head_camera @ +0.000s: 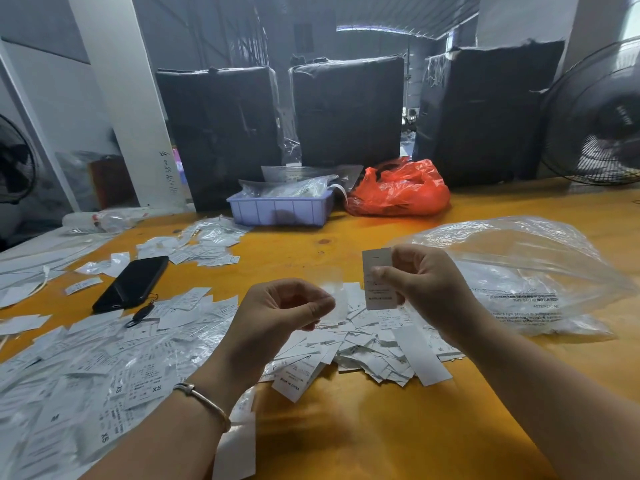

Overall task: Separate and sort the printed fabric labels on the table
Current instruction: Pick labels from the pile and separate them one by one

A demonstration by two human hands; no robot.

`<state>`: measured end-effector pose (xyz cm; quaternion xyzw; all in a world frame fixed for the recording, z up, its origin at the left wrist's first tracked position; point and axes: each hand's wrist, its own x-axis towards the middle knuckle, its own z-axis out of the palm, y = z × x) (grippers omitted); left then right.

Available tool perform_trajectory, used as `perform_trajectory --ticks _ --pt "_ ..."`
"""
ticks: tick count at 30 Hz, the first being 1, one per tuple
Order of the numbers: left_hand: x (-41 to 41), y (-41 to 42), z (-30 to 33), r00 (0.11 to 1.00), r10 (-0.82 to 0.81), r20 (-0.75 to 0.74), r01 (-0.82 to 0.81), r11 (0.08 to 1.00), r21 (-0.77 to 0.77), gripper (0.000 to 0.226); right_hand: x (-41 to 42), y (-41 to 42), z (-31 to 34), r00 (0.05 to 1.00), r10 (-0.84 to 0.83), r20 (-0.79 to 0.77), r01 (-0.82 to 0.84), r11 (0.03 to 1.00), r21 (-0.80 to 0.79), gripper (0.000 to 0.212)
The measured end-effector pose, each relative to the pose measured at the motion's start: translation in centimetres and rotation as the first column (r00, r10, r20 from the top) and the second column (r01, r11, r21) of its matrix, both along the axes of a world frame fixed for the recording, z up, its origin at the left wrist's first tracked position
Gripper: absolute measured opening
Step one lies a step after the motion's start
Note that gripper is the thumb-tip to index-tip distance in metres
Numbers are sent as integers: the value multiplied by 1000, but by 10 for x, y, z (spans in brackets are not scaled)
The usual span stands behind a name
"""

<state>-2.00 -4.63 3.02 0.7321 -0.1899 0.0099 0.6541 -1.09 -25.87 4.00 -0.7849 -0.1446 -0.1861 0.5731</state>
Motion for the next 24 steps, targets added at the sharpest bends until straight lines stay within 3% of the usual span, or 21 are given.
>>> perform_trajectory --ticks 1,5,8,11,13,17,24 --pt "0 0 0 1000 -8 -13 7 1000 -24 11 -1 0 0 1000 13 -13 -13 1000 6 7" --pt "3 2 1 997 -43 -65 37 995 -90 15 -5 4 1 992 116 -58 -114 993 41 55" --pt "4 4 0 998 -39 -56 36 998 -50 18 -7 6 2 984 165 -64 -165 986 7 39" --pt "3 3 1 998 -66 -16 66 998 -4 21 -12 12 3 944 276 -180 -282 959 -7 20" --pt "1 2 1 994 -105 6 105 994 29 21 -14 15 1 925 330 -189 -339 941 -14 36" --pt "-2 -3 0 988 -153 10 152 984 97 20 -12 17 -2 921 371 -116 -367 928 61 19" --pt "-5 -5 0 985 -131 112 110 978 176 29 -12 15 -4 938 341 -63 -336 939 69 23"
